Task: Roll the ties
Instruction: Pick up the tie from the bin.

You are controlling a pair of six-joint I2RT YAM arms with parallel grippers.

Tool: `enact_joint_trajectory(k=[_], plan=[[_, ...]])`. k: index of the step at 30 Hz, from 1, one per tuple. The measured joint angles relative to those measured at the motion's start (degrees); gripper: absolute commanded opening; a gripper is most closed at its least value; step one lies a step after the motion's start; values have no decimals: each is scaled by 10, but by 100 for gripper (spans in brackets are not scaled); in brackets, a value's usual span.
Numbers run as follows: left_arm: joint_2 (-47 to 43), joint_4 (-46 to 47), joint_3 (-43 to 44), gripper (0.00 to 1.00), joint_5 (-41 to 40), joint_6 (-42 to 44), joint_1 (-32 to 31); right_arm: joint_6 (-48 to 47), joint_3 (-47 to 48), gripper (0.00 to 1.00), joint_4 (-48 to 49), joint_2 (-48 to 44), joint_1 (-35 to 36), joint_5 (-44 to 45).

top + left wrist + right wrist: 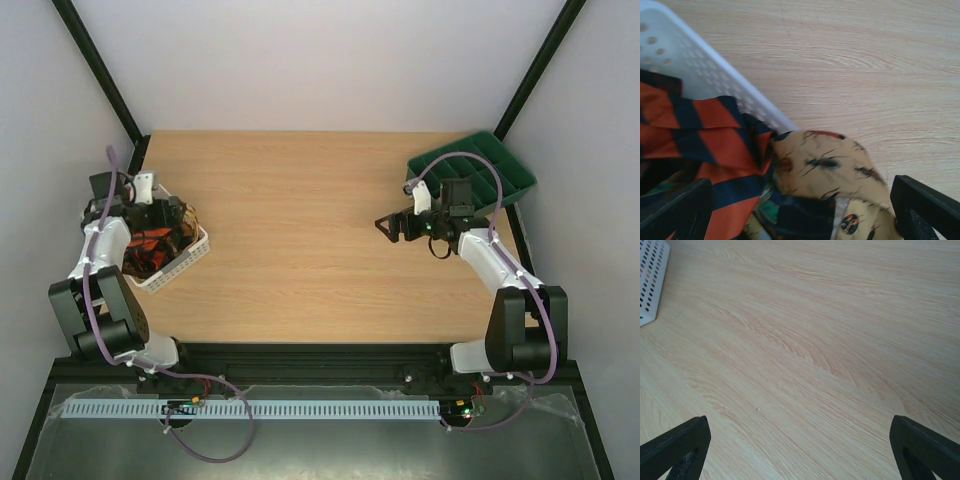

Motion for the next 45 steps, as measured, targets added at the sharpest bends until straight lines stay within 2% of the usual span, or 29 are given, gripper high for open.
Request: enact_joint_trajectory(k=[5, 11, 15, 19, 25, 30, 38, 42, 45], plan=[[-7, -48, 23, 99, 34, 36, 76, -13, -10, 99, 0, -1, 1, -22], [7, -95, 106, 100, 40, 89, 164, 2, -62, 99, 32, -22, 2, -61], [41, -110, 135, 99, 34, 124, 173, 2, -76, 99, 34, -24, 2, -89], [89, -122, 135, 98, 15, 148, 147, 2, -76, 99, 38, -24, 2, -126], [136, -120, 128, 87, -17, 156, 103, 3, -76, 98, 42, -24, 2, -171], [163, -116, 128, 74, -48, 166, 103, 4, -83, 99, 45, -24, 2, -189], [193, -93, 137, 60, -102, 167, 90, 4, -85, 99, 47, -15, 2, -211], [204, -75, 140, 44, -127, 163, 84, 4, -85, 99, 48, -12, 2, -214], [214, -67, 145, 24, -139, 160, 81, 4, -85, 99, 49, -7, 2, -216]])
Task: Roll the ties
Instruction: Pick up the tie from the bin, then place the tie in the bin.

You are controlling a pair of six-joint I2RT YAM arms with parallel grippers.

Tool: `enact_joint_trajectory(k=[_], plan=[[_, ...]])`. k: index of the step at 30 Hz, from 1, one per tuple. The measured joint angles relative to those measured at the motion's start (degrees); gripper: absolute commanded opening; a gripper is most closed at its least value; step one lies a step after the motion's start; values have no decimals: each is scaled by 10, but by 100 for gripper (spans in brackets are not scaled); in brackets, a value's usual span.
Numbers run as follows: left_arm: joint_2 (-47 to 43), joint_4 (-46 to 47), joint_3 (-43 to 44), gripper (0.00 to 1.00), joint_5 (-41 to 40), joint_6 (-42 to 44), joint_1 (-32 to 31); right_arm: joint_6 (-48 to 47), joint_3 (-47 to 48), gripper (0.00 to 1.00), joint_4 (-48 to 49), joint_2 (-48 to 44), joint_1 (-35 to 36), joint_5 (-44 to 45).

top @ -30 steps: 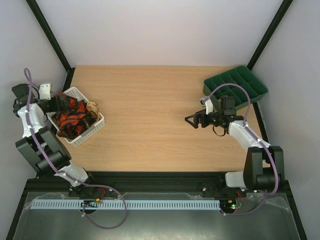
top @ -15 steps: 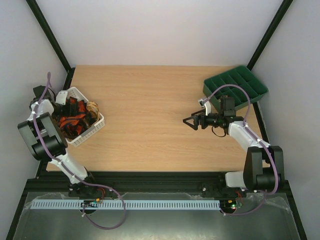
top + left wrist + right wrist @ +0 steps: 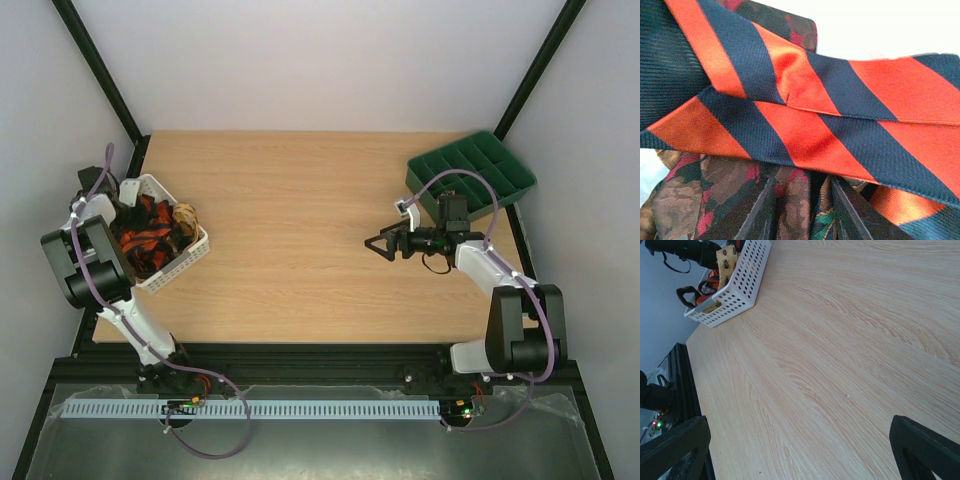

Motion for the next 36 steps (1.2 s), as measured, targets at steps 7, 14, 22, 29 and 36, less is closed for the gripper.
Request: enact_joint_trajectory(k=[7, 14, 22, 29, 36], plan=[[-8, -2, 14, 2, -14, -3, 1, 0, 0, 99, 0, 13, 0, 0], [-97, -31, 37, 2, 0, -5, 23, 0, 0, 99, 1, 13, 0, -1], [-160, -57, 107, 2, 39, -16, 63, 0, 0, 99, 0, 13, 0, -7], [-169, -96, 160, 2, 92, -30, 69, -1, 0, 99, 0, 9, -1, -10], [-182, -158, 168, 3, 190, -14, 66, -3, 0, 99, -4, 0, -2, -17]])
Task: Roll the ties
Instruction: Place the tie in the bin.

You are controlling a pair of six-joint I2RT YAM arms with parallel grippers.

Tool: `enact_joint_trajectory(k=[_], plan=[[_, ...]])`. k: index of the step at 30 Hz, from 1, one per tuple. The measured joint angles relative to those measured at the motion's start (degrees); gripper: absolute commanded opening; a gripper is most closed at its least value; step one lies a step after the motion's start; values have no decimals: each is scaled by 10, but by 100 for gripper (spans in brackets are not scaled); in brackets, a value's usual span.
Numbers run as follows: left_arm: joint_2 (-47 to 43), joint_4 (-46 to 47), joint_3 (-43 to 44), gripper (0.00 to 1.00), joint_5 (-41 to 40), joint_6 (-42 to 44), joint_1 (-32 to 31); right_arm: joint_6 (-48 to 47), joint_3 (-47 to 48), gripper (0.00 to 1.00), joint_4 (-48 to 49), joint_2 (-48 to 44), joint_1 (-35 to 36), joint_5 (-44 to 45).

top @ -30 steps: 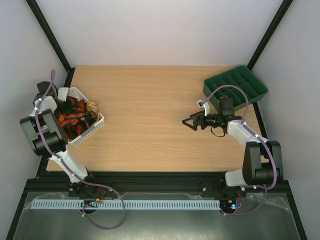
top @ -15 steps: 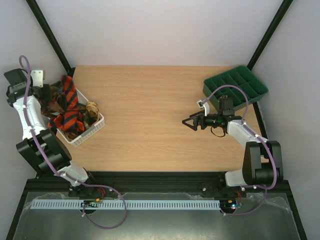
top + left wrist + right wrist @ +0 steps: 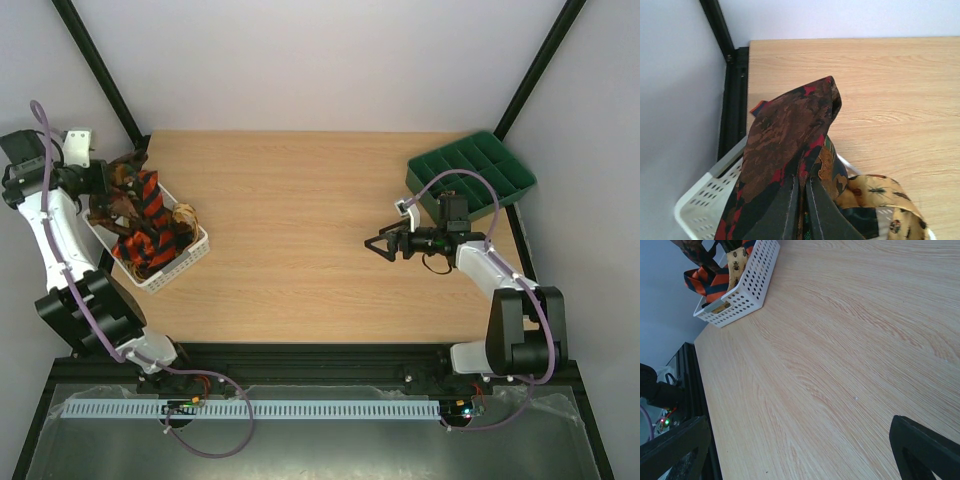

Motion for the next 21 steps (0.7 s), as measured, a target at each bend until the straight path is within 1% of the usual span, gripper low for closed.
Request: enact_joint_trajectory(k=[3, 9, 13, 16, 21], plan=[[-10, -9, 5, 3, 27, -2, -1, 0, 0, 99, 0, -5, -1, -3], [-48, 7, 21, 2, 40, -25, -2, -4, 0, 99, -1, -11, -3, -7], [-49, 7, 25, 2, 54, -25, -2, -7, 0, 99, -1, -11, -4, -10], [-35, 7, 6, 2, 66, -19, -2, -9, 0, 99, -1, -11, -4, -12], [-14, 18, -69, 4, 55, -9, -2, -11, -1, 99, -1, -11, -5, -15]])
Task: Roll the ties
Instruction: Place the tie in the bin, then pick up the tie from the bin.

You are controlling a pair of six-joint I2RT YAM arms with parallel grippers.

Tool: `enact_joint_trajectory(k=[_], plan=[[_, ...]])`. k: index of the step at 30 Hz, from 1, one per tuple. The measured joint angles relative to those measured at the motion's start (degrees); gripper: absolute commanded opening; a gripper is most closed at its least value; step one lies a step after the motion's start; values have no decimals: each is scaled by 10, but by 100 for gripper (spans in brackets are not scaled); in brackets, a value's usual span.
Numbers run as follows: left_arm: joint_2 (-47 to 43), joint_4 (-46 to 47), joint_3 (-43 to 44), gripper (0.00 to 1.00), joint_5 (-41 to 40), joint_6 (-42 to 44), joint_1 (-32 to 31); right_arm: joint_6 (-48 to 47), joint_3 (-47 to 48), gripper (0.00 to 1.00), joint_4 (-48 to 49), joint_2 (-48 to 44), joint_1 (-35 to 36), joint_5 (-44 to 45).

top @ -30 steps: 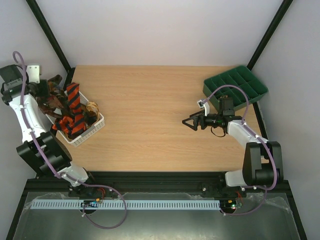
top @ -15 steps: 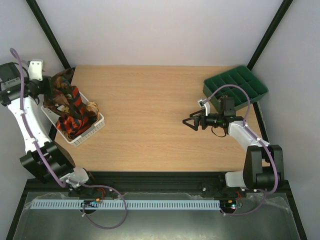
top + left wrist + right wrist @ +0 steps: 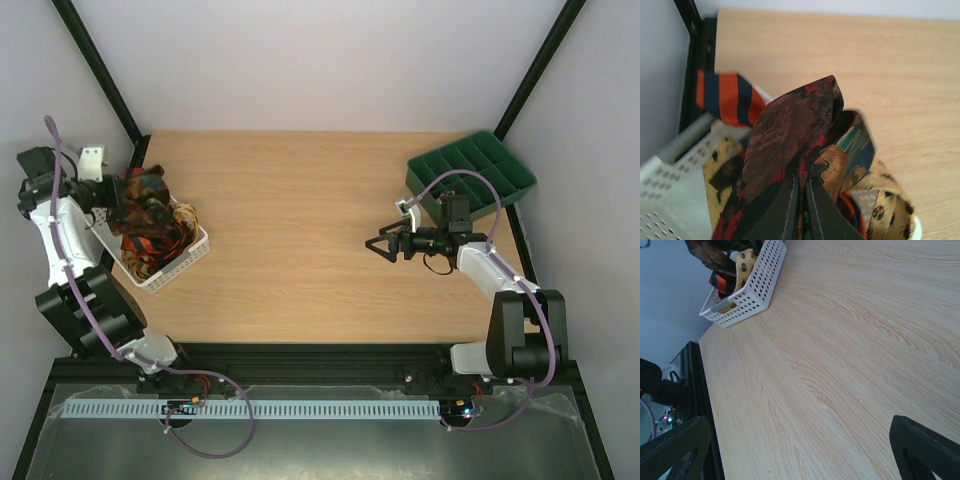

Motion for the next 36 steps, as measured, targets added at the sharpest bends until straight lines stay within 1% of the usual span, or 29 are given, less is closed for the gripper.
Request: enact_joint_trajectory(k=[3, 5, 6, 7, 8, 9, 10, 11, 13, 18, 22, 25, 29, 31, 32, 36], plan=[[23, 21, -48, 8, -23, 11, 0, -1, -2, 98, -1, 1, -1, -3], [43, 32, -73, 13, -40, 19, 0, -2, -2, 99, -1, 3, -1, -6], [56, 37, -84, 20, -49, 23, 0, -2, -2, 99, -1, 5, -1, -8], [67, 40, -89, 30, -54, 28, 1, -3, -2, 99, -1, 8, -1, -9], [80, 41, -92, 48, -60, 33, 2, -4, -2, 99, -2, 12, -1, -11], [89, 40, -92, 59, -63, 40, 3, -6, -2, 99, -3, 16, -1, -11], [95, 41, -91, 66, -63, 50, 4, -8, -2, 99, -5, 19, -1, -12], [99, 39, -89, 71, -62, 58, 6, -9, -2, 99, -6, 21, -1, -12], [102, 33, -82, 76, -59, 71, 10, -12, -2, 99, -6, 24, -2, -13], [108, 14, -22, 77, -53, 87, 12, -13, -2, 98, -9, 30, -2, -16], [132, 12, 42, 78, -67, 92, 7, -14, -2, 99, -10, 35, -2, -19], [160, 12, 69, 79, -100, 99, -12, -14, -2, 99, -11, 38, -2, -21], [192, 10, 68, 87, -146, 105, -59, -15, -1, 99, -14, 42, -2, -23], [208, 9, 66, 86, -168, 108, -78, -15, -1, 99, -14, 42, -2, -23], [215, 9, 63, 82, -176, 110, -90, -15, -1, 98, -14, 42, -2, -24], [233, 7, 58, 42, -202, 110, -102, -15, -1, 99, -14, 42, -2, -24]])
